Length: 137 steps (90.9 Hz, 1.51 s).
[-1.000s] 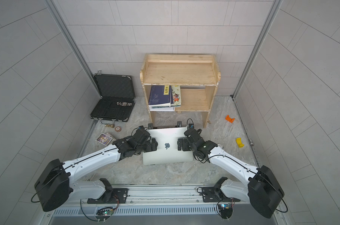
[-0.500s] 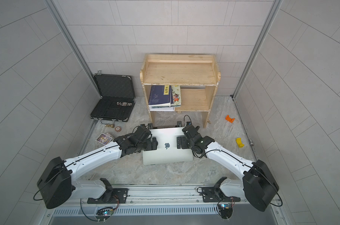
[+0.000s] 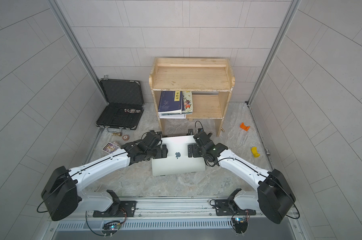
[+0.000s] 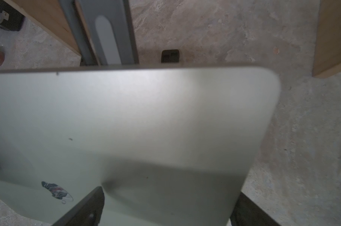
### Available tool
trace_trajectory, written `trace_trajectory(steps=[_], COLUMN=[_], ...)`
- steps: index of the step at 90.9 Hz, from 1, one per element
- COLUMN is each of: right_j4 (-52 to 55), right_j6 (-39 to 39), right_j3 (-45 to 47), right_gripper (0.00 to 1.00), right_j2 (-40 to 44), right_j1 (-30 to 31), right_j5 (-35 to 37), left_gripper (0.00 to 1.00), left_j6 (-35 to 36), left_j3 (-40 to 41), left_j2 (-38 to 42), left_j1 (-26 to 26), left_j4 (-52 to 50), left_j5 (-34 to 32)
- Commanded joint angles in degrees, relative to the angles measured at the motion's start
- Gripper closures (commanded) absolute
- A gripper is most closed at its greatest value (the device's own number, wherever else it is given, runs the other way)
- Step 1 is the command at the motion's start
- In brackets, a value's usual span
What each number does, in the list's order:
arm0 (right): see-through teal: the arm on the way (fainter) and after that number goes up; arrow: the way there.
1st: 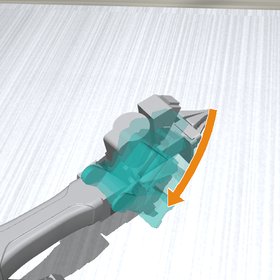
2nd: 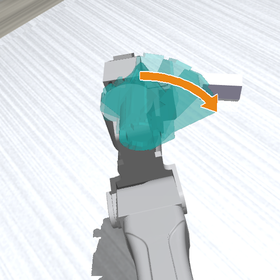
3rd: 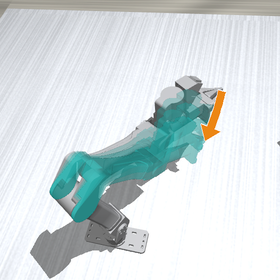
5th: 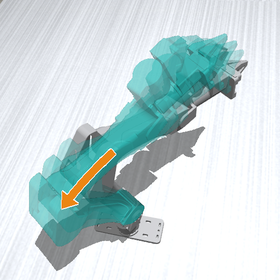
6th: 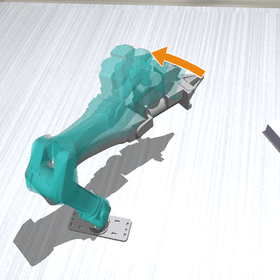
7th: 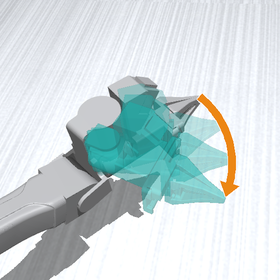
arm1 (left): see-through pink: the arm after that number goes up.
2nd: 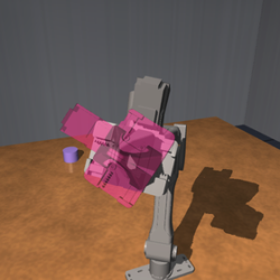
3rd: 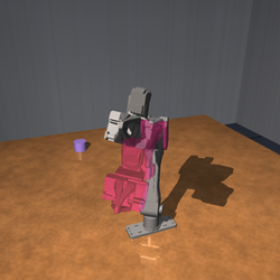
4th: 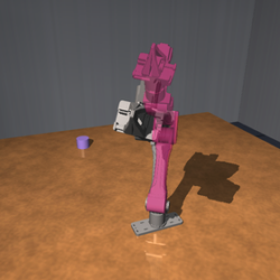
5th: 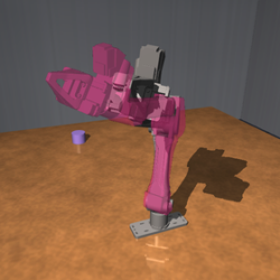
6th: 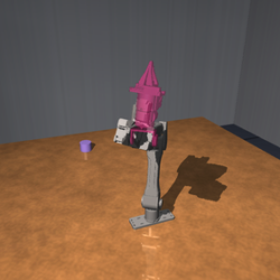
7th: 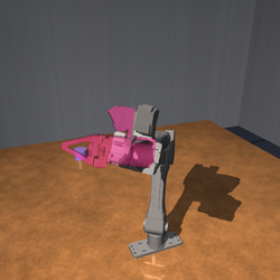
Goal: Close the laptop lid and set it aside
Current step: Close the lid of the laptop, then pick up the laptop from the computer stand.
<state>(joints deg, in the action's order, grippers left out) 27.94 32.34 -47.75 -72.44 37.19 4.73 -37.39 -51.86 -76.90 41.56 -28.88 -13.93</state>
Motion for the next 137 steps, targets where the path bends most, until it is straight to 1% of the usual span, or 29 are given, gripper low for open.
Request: trace_trajectory(steps=[1,13,30,46,56,71,77,92,110,137], right_j4=[-6.46,-6.00,-7.40,-9.87,-11.26,-13.84,-14.93,-17.07,-19.96,-19.50], right_j6=[-1.32,-2.34,-2.43,-2.93,-3.42,-3.68,-3.55,-3.33,-2.98,-1.77], right_j3=[-3.11,-1.94,3.62,8.16,9.74,11.64,14.02,15.38,14.91,12.29], right_gripper=[0.00,0.00,0.00,0.00,0.00,0.00,0.00,0.00,0.00,0.00], right_j2=[0.35,0.20,2.18,4.12,4.33,4.24,4.32,4.29,3.69,3.81], right_j1=[0.87,0.87,0.08,-1.17,-1.69,-2.75,-3.41,-4.04,-4.05,-3.95], right_j5=[-4.49,-3.39,-1.56,-2.40,-3.93,-6.48,-7.61,-10.39,-14.21,-16.96], left_gripper=[0.00,0.00,0.00,0.00,0.00,0.00,0.00,0.00,0.00,0.00], left_j6=[1.47,2.66,1.75,1.18,1.51,1.53,1.47,1.60,1.61,1.74], left_j3=[-3.39,-1.79,7.25,12.73,14.03,16.65,16.87,16.65,14.91,10.42], left_j2=[0.51,1.45,5.26,8.17,7.96,7.33,6.65,5.45,6.77,8.22], left_j1=[0.10,0.08,0.02,0.00,-0.02,-0.08,-0.08,-0.08,0.01,0.17], left_j4=[6.90,6.21,8.49,10.15,10.47,13.80,14.83,17.27,18.51,18.16], left_j5=[1.61,0.40,-1.10,-2.47,-2.52,-1.35,-0.44,2.35,5.36,8.61])
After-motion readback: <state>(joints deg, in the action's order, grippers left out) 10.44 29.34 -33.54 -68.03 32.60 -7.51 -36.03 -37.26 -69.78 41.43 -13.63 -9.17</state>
